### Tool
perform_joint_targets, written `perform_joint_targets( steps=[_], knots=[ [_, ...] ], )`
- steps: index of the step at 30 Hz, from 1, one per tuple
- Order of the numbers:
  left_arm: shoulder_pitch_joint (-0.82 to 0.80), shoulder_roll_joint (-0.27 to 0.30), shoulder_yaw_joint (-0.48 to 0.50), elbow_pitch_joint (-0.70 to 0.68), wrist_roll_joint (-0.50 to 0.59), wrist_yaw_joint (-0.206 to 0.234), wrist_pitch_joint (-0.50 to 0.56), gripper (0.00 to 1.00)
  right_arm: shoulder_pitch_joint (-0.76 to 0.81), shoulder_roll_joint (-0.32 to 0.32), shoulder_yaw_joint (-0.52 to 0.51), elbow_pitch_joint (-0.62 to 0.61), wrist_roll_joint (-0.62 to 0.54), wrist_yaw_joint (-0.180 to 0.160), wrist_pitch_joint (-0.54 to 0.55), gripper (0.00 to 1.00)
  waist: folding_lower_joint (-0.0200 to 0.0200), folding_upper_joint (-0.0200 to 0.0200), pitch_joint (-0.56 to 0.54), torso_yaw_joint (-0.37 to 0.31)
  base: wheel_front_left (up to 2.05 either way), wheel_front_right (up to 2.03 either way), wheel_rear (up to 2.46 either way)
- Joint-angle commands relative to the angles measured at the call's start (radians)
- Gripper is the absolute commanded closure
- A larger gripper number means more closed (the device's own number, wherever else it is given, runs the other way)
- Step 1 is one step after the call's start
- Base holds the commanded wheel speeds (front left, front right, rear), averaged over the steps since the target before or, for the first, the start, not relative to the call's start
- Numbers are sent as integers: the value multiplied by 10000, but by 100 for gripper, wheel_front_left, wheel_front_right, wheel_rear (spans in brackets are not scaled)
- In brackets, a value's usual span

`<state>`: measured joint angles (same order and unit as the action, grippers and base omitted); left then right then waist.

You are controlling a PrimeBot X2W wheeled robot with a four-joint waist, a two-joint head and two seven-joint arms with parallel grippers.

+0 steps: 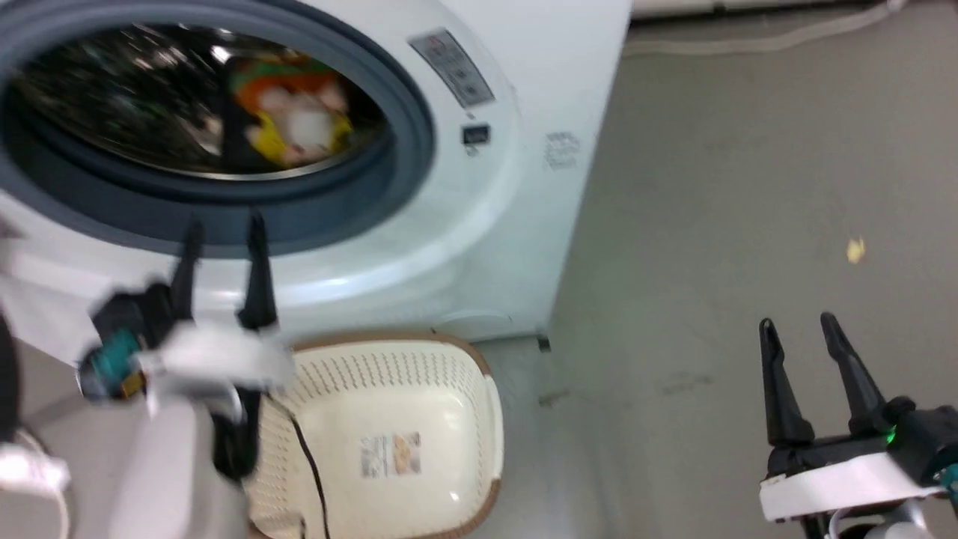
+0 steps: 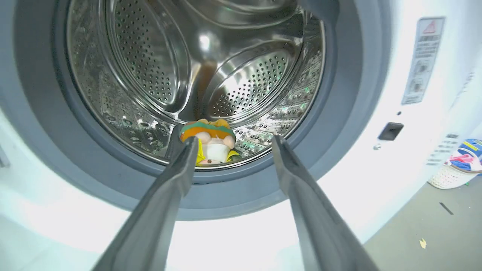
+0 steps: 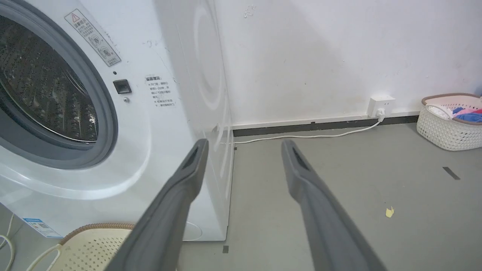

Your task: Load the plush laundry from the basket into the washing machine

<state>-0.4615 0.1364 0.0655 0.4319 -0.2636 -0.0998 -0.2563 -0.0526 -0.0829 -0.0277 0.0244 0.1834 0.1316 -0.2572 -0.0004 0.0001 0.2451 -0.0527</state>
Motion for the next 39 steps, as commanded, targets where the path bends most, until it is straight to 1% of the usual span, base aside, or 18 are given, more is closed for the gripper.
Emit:
perform_joint_targets(
  steps=[1, 2, 4, 7, 10, 14, 19, 21, 22, 39],
  knots=[
    [751, -177, 19, -579, 163, -2, -51, 0, 190, 61, 92, -59, -91, -9, -46, 0, 4, -1, -749, 499, 0, 0, 0],
    [1197, -309, 37, -956, 207, 15, -51, 0, 256, 66, 148, -87, -160, -9, -46, 0, 4, -1, -859, 536, 0, 0, 0],
    [2026, -596, 196, -1520, -44, 54, -52, 0, 398, 85, 169, -111, -259, -9, -46, 0, 4, -1, -1069, 619, 0, 0, 0],
    [3098, -778, 152, -2157, -37, 156, -53, 0, 620, 136, 136, -103, -318, -9, -46, 0, 4, -1, -1376, 703, 0, 0, 0],
    [3914, -836, 17, -2828, 254, 373, -53, 0, 783, 185, 149, -119, -401, -9, -46, 0, 4, -1, -1495, 732, 0, 0, 0],
    [4612, -855, -321, -3477, 573, 600, -54, 0, 996, 233, 285, -112, -525, -9, -46, 0, 4, -1, -1564, 792, 0, 0, 0],
    [5217, -859, -814, -3685, 861, 888, -54, 0, 1155, 281, 246, -101, -547, -9, -46, 0, 4, -1, -1580, 844, 0, 0, 0],
    [5345, -860, -905, -3669, 707, 996, -54, 0, 1184, 295, 294, -82, -547, -9, -46, 0, 4, -1, -1578, 863, 0, 0, 0],
    [5262, -869, -903, -3622, 725, 980, 6, 100, 1060, 247, 305, -59, -522, 0, 2, 100, 4, -1, -1578, 865, 0, 0, 0],
    [5186, -870, -861, -3695, 931, 980, 288, 100, 997, 254, 307, -76, -662, -1, 280, 100, 4, -1, -1676, 829, 0, 0, 0]
  ],
)
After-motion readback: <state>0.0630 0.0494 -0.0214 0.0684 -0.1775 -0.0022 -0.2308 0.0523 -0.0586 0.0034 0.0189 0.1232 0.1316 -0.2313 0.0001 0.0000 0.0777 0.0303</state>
